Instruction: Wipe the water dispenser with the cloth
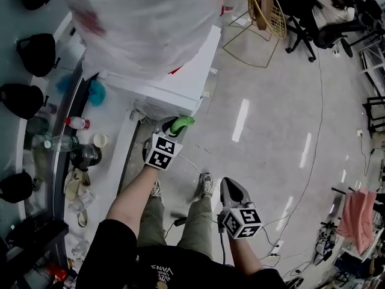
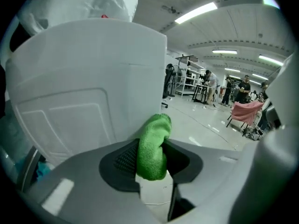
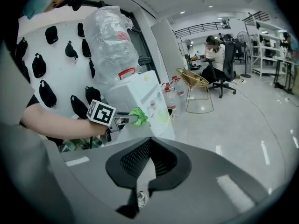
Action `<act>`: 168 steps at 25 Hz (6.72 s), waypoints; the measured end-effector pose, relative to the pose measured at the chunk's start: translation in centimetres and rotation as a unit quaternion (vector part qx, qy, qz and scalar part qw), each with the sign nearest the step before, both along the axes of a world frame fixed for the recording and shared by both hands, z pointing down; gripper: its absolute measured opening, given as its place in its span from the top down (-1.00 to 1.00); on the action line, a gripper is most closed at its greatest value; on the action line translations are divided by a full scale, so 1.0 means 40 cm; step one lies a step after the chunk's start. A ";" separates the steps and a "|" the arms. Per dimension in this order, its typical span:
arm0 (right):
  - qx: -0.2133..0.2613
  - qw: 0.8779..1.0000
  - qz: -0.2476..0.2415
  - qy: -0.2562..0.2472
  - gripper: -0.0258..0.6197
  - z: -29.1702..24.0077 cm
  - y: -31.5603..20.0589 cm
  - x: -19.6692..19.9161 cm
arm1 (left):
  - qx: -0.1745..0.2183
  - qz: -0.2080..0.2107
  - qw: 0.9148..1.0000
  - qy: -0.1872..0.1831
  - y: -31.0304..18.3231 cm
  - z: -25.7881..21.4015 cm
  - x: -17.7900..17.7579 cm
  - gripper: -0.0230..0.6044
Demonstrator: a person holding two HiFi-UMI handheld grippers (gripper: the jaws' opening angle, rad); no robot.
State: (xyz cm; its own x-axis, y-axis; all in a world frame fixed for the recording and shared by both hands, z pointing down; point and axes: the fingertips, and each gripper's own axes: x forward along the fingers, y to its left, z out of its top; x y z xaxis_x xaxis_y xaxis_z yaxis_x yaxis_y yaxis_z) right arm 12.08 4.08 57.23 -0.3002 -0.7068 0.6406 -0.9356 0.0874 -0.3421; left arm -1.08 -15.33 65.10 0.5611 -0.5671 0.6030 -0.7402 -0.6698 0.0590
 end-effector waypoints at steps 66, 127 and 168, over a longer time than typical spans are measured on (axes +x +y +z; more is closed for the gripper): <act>-0.034 0.999 0.006 -0.001 0.91 0.073 0.024 -0.017 | -0.032 0.011 0.999 -0.002 0.025 0.101 0.002 0.54; -0.048 0.999 -0.004 -0.008 0.91 0.119 0.050 -0.005 | -0.062 0.037 0.996 -0.055 0.075 0.213 0.017 0.54; 0.020 0.997 -0.075 0.008 0.91 -0.069 -0.096 -0.081 | -0.015 -0.260 0.965 -0.037 -0.010 -0.082 -0.546 0.54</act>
State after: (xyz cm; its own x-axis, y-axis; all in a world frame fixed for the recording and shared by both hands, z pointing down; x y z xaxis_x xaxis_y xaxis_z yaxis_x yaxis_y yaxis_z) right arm 8.84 0.22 54.48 -0.3944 -0.6797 0.6185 -0.9163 0.2405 -0.3201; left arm -22.94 -15.74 61.80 0.1614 -0.7414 0.6514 -0.9785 -0.2061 0.0079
